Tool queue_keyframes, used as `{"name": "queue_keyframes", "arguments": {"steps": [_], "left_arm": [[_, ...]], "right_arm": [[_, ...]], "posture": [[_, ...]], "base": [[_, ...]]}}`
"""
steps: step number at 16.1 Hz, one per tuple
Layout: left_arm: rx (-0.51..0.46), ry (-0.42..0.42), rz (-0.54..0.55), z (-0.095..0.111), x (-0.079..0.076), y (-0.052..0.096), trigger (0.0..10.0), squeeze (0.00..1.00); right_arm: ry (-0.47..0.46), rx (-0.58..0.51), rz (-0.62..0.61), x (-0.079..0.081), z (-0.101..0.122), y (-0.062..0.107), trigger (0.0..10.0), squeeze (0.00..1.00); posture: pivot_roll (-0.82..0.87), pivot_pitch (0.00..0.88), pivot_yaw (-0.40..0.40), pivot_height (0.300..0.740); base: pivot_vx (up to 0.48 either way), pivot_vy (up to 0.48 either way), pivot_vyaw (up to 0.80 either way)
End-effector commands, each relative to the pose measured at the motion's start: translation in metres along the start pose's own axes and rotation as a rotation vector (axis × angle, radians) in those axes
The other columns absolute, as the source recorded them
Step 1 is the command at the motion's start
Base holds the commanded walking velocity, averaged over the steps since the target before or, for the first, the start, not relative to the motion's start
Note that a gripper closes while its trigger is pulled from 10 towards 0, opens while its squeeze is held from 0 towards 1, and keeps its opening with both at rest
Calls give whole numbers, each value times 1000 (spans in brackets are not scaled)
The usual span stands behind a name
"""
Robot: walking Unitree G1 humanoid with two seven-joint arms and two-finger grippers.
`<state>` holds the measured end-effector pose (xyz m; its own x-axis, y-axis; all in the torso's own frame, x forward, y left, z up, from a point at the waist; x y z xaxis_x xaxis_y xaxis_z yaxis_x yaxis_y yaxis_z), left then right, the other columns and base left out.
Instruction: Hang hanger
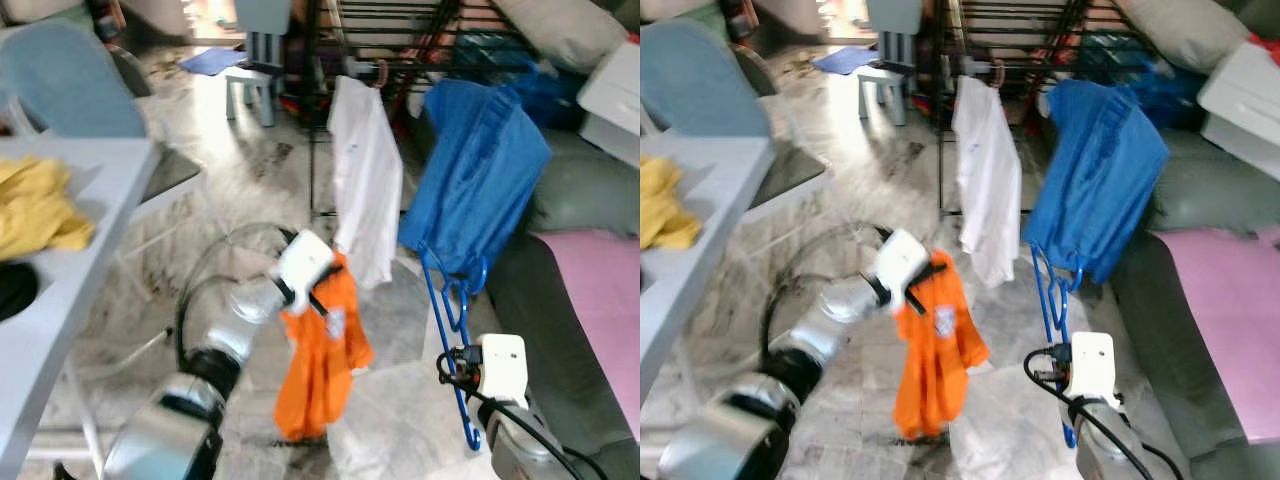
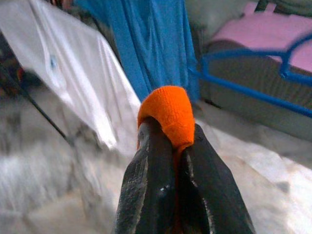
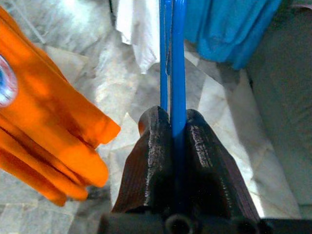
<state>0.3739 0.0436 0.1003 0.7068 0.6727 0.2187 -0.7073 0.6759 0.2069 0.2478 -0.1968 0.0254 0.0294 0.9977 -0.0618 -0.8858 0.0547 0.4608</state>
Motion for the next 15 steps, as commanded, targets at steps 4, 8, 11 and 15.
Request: {"name": "queue_keyframes", "arguments": {"steps": [4,8,11,15], "left_arm": [[-71,-259,-1,26,9,-3,10000,0],[-47,-338,3,24,15,-2,10000,0],[-121,-380,-19,33,10,-1,10000,0],[111,-880,-185,8,16,6,10000,0]], "right_arm": [[-9,5,1,-1,0,-2,10000,0],[-14,5,1,-2,0,-2,10000,0],[10,-20,21,-2,4,-1,10000,0],[124,-70,28,-13,21,4,10000,0]], "posture": [[-51,0,-39,740],[-52,0,-37,740],[-50,0,-38,740],[-42,0,-26,740]], "base": [[0,0,-769],[0,0,-761],[0,0,0],[0,0,0]]}}
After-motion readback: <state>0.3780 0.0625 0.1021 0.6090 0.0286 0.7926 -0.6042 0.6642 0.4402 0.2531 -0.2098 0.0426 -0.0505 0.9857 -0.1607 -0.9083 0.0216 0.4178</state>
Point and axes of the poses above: a point about 5 cm out from each wrist's last joint towards the gripper, its own y axis pointing back from the gripper into the wrist, its own z axis along the axis of the wrist's last joint, x = y × z, the point moved 3 cm from there along -y, pointing out of the wrist towards the gripper, and after that the axes turned 3 degrees about y, right-handed, at the moved point
